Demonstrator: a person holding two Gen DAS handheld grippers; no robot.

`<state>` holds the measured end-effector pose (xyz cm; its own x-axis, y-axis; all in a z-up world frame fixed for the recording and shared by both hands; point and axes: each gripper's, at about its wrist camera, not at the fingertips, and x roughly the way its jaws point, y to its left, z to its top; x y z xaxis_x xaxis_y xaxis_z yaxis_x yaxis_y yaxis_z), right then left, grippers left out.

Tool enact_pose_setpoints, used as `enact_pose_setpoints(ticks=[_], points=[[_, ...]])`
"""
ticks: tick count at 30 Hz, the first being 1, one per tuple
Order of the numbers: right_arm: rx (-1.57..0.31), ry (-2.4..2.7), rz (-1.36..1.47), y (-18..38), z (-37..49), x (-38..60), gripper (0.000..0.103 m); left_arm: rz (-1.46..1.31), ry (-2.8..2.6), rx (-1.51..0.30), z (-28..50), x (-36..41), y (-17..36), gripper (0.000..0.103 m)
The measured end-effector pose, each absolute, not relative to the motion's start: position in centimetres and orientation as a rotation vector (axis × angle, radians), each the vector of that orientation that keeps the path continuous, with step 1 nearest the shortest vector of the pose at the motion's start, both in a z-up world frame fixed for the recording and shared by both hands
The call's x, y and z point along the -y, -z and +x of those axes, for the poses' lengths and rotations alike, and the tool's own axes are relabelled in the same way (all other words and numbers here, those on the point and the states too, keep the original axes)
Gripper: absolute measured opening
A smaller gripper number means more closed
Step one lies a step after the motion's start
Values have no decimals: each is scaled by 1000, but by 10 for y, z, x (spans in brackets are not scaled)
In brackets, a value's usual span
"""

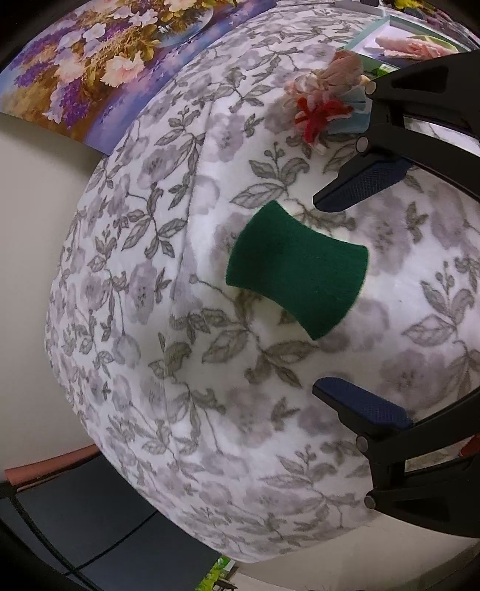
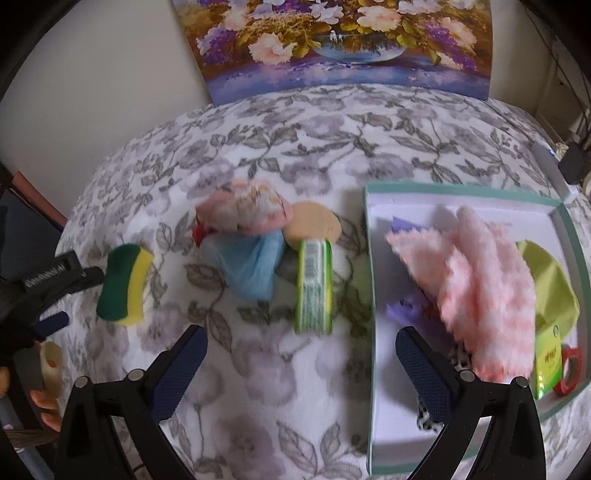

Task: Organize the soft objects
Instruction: 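Grasp the green-yellow sponge with the left tool while the right tool reaches the scrunchie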

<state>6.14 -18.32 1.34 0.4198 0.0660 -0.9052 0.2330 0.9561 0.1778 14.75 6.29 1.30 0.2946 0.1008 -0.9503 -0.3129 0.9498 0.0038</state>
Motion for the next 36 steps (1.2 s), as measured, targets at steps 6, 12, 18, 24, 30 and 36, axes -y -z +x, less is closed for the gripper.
enact_pose_setpoints(ticks=[6,12,18,24,30,36], points=[[-1104,85,321,-16,86,184,103,-193,-236,-1262,162,-63,-1,91],[-1080,64,319,-15,108,180,103,-147,-203,-1287,175,-54,14,91],[-1075,78,333,-8,122,183,103,-103,-180,-1309,182,-44,28,91],[-1060,86,363,-4,130,190,97,-91,-191,-1305,187,-43,38,91],[-1061,75,354,-1,136,187,66,-69,-214,-1302,187,-44,44,80],[-1063,67,369,1,135,189,24,-70,-201,-1288,190,-46,47,73]])
